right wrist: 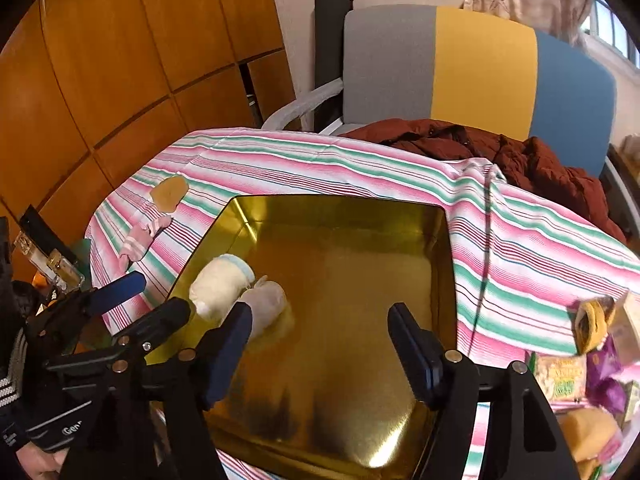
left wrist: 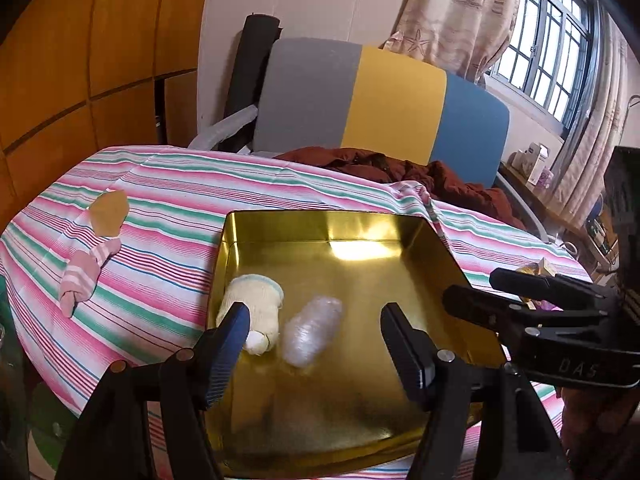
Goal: Organize objects
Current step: 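Carry sock and wrapped item into the gold tray and open both tools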
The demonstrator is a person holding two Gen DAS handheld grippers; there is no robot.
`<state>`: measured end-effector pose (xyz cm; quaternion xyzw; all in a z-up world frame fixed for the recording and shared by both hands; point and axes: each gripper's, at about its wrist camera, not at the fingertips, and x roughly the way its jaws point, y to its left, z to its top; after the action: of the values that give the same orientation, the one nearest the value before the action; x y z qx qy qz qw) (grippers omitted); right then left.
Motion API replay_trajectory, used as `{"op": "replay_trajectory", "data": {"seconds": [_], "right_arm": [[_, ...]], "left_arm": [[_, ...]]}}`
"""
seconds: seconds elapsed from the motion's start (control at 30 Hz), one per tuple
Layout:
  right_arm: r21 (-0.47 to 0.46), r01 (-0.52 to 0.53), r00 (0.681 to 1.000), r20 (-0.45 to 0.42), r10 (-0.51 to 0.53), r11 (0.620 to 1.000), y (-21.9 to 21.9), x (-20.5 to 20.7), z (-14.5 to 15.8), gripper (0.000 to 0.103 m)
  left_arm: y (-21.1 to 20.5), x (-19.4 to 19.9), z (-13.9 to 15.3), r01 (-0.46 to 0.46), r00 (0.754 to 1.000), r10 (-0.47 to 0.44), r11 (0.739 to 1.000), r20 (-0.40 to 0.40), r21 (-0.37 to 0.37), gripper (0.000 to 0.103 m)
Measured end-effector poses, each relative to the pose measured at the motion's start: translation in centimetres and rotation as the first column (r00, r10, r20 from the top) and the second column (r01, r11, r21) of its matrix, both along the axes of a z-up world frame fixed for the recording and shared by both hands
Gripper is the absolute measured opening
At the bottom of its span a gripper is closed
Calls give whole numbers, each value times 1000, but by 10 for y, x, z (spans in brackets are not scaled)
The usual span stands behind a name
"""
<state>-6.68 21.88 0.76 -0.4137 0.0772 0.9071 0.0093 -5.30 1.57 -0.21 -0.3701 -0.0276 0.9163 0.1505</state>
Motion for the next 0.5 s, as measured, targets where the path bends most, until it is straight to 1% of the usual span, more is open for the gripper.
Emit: {"op": "replay_trajectory", "data": {"seconds": [0.03, 0.2, 0.5], "right_arm": [[-2, 5, 1000, -3, -5, 1000, 0, 3, 0, 76], [-7, 37, 999, -10, -37, 999, 4, 19, -2, 77], [64, 99, 994, -42, -96, 993, 11, 35, 2, 82]], "left_arm": [[1, 1, 0, 3, 1000, -3, 1000, 0, -2, 69], [6, 7, -1, 10, 1000, -10, 1000, 5, -14, 69], [11, 14, -5, 15, 1000, -14, 1000, 22, -26, 69]]}}
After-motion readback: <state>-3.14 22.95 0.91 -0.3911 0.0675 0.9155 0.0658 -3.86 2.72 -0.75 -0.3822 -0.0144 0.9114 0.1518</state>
